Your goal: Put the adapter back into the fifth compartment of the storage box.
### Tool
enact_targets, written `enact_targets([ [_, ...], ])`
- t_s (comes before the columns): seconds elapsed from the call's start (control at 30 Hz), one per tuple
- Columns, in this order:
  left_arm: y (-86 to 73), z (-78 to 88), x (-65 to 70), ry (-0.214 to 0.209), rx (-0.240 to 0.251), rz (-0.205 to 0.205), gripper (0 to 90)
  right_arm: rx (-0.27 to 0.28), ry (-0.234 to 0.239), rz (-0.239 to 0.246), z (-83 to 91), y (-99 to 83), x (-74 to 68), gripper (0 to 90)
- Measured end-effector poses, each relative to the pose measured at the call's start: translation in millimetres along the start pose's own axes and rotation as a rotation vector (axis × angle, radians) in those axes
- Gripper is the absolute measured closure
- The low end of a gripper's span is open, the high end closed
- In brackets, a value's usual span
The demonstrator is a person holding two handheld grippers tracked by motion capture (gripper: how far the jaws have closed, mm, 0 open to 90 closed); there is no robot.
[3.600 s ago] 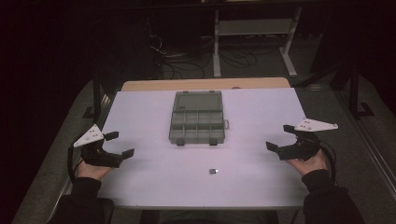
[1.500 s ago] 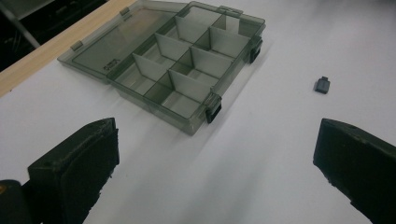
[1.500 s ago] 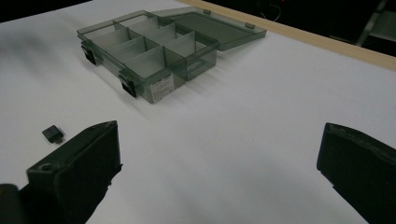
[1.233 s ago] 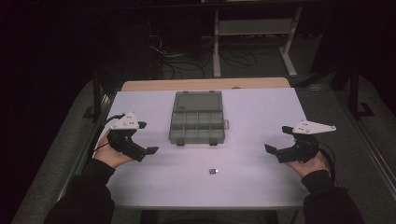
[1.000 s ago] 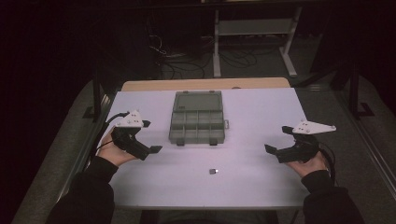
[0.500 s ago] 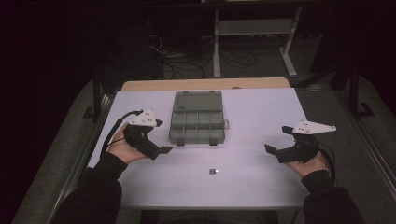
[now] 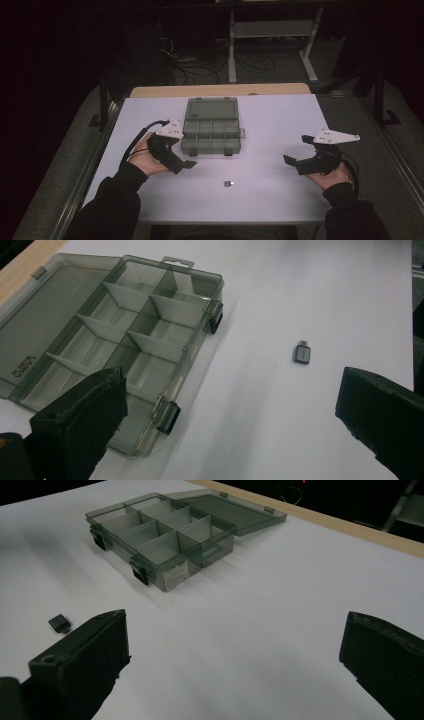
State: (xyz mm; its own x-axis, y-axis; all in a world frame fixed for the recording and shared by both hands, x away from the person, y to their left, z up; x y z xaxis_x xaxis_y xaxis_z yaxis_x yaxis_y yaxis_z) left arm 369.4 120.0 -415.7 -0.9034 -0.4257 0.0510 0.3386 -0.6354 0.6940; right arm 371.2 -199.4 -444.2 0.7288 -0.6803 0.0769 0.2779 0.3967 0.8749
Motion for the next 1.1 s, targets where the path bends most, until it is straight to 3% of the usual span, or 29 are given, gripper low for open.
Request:
enact_targets([
  [1.1, 9.1, -42.6, 25.7, -0.082, -0.053, -0.05, 0.2, 0.002, 0.009, -0.001, -0.4, 0.0, -1.0, 0.0],
])
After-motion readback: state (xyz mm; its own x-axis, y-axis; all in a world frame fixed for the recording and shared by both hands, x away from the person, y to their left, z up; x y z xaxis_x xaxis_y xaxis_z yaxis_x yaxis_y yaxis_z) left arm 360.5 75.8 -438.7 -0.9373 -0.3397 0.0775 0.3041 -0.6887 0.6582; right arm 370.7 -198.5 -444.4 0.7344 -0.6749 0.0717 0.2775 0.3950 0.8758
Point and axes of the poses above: each handheld gripper's, and its own axes: z roughly backward along the jaws, y roughly out of its top, x roughly to its right, the point moved 10 cm from there along -z, roughly forward along the jaws, and after that the axes turned 9 degrees about z, right-handed, at the moved point
